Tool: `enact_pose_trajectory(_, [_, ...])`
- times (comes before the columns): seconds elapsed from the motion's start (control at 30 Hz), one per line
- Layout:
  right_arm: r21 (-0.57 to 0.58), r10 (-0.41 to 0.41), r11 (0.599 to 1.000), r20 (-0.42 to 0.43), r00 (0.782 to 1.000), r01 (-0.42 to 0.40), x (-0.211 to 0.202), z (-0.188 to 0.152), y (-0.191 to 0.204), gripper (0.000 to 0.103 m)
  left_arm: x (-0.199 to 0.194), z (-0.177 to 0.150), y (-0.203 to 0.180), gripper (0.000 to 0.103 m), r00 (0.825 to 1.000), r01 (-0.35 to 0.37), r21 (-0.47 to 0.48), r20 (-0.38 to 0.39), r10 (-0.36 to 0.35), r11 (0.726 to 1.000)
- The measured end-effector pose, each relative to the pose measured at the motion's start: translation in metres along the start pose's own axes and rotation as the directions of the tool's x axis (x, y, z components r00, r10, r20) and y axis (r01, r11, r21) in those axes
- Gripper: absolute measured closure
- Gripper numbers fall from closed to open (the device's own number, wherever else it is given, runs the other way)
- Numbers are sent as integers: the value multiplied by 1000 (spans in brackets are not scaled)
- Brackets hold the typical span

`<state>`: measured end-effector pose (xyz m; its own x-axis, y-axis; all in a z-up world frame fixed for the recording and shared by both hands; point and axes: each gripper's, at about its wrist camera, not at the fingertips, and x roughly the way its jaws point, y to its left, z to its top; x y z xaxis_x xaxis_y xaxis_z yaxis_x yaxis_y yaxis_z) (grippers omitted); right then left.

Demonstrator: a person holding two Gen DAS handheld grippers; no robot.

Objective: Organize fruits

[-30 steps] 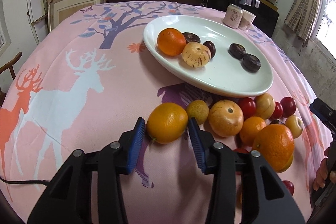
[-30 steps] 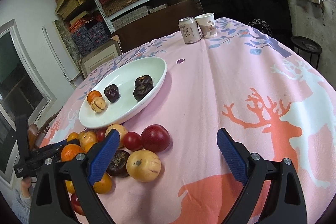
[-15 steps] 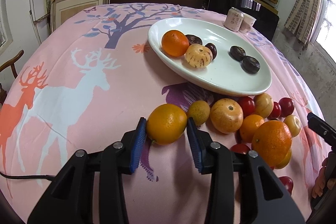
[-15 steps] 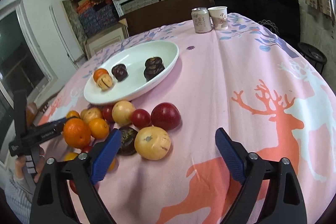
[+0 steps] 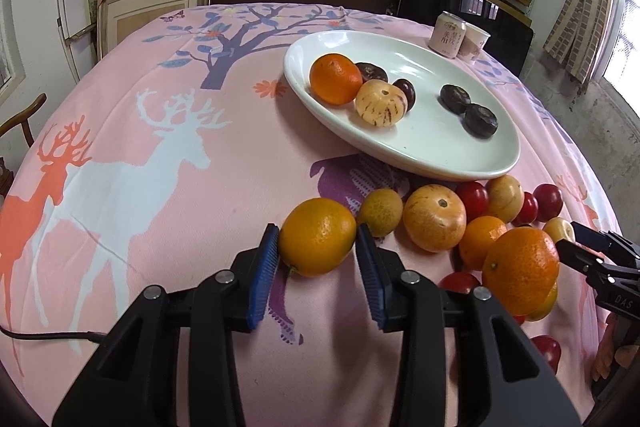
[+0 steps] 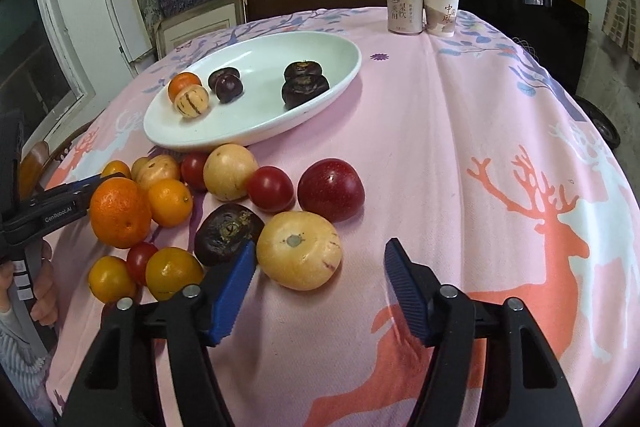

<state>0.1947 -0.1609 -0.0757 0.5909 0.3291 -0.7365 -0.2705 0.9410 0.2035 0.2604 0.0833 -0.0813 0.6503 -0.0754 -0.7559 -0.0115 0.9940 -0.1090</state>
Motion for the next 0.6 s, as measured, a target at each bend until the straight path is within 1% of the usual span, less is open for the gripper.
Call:
enact_pose_trajectory(0.1, [0, -3, 1000, 15, 1000, 3, -3, 0, 1, 47, 0, 0, 0, 64, 1000, 2, -2, 0, -2, 1000])
enact_pose_trajectory(0.23, [45, -21, 999, 27, 999, 20, -7, 0, -9, 47, 1, 0, 0, 64, 1000, 0, -1, -1, 0, 1000])
enact_pose_trajectory(0.3, [-1, -21, 1000, -17, 1000, 21, 1, 0, -1, 47, 2, -1, 0, 64, 1000, -5, 4, -2, 5, 1000])
enact_pose_trajectory(0.33, [-31, -38, 999, -34, 999, 37, 5, 0, 5, 47, 3, -1, -1, 64, 1000, -5, 5, -3, 5, 1000])
enact_pose_trajectory(0.37, [-45, -50, 998, -35, 998, 49, 6, 0, 9, 50, 3, -1, -1, 64, 1000, -4, 4, -4, 4, 1000])
enact_pose_trajectory(0.4, [-53, -53, 997, -29, 998, 52, 6, 1, 11, 55, 3, -1, 0, 64, 1000, -3, 3, -4, 3, 1000])
enact_pose_trajectory(0.43, [-52, -50, 997, -25, 998, 49, 6, 1, 12, 58, 3, -1, -1, 64, 1000, -4, 4, -5, 4, 1000])
enact_pose_trajectory(0.6, [-34, -34, 999, -22, 999, 33, 6, 1, 9, 59, 5, -1, -1, 63, 1000, -5, 8, -17, 6, 1000])
